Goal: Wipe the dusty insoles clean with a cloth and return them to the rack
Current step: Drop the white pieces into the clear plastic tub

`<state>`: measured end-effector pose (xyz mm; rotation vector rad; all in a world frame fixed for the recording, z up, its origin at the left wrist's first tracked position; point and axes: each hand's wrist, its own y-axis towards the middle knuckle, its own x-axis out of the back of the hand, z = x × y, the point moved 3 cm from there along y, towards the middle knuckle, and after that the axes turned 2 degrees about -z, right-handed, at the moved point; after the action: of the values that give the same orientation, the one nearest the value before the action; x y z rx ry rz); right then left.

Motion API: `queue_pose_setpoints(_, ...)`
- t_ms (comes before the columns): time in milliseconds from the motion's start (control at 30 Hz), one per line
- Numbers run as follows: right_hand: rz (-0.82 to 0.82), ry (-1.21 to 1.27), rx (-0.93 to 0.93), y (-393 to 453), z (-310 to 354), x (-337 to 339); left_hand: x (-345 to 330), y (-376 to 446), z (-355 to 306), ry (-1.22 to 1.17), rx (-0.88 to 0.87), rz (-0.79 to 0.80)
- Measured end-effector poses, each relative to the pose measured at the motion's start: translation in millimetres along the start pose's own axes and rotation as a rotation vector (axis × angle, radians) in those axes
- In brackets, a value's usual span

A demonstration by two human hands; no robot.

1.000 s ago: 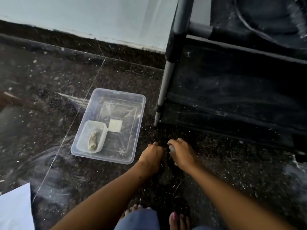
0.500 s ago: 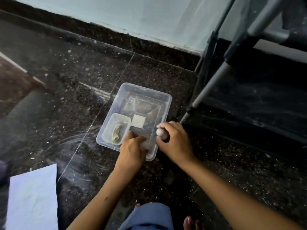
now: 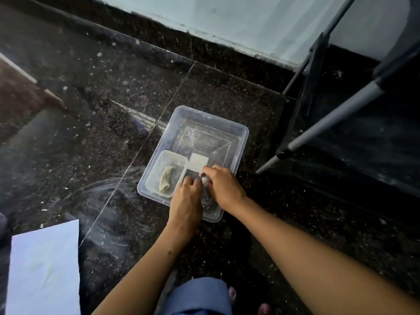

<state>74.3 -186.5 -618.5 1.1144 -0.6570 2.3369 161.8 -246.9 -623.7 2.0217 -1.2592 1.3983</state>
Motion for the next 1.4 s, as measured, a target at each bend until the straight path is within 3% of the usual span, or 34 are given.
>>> queue_pose_setpoints(167,0.064,0.043,-0.033,10,-9,-6,-8,4,3,0.107,0.024,0.109)
queue_pose_setpoints(300,0.046,0.026,0.005,10,-8,2,4,-2,-7,0.141,0.052,0.093)
queue_pose_setpoints(367,-0.065,0.087,0.016,2,-10,17,18,-7,-18,0.138,0.015,0.022)
queue_pose_setpoints(467,-0.451,0.232,-0.027,-33,-28,52,29,-12,-40,-0.121,-0.141,-0.094)
queue_pose_setpoints(533,-0.628,0.292,-0.166,-66,-53,66,22,-15,-57,-0.308,-0.244,-0.089)
queue_pose_setpoints(600,-0.677,0.321,-0.347,-100,-84,64,3,-23,-76,-0.406,-0.303,-0.016)
queue_pose_setpoints(700,-0.609,0.346,-0.516,-141,-118,48,-43,-42,-98,-0.473,-0.295,0.14)
queue_pose_setpoints(833,-0.349,0.449,-0.701,-170,-136,17,-72,-53,-116,-0.5,-0.148,0.396)
queue_pose_setpoints(967,-0.259,0.457,-0.664,-174,-143,0,-84,-53,-123,-0.43,-0.03,0.531)
queue_pose_setpoints(1167,-0.262,0.353,-0.594,-167,-143,0,-94,-53,-121,-0.449,0.099,0.539)
queue_pose_setpoints(1300,-0.248,0.463,-0.621,-164,-135,-1,-85,-54,-116,-0.532,0.198,0.495)
queue_pose_setpoints(1400,-0.245,0.589,-0.562,-148,-115,9,-64,-52,-100,-0.623,0.284,0.36)
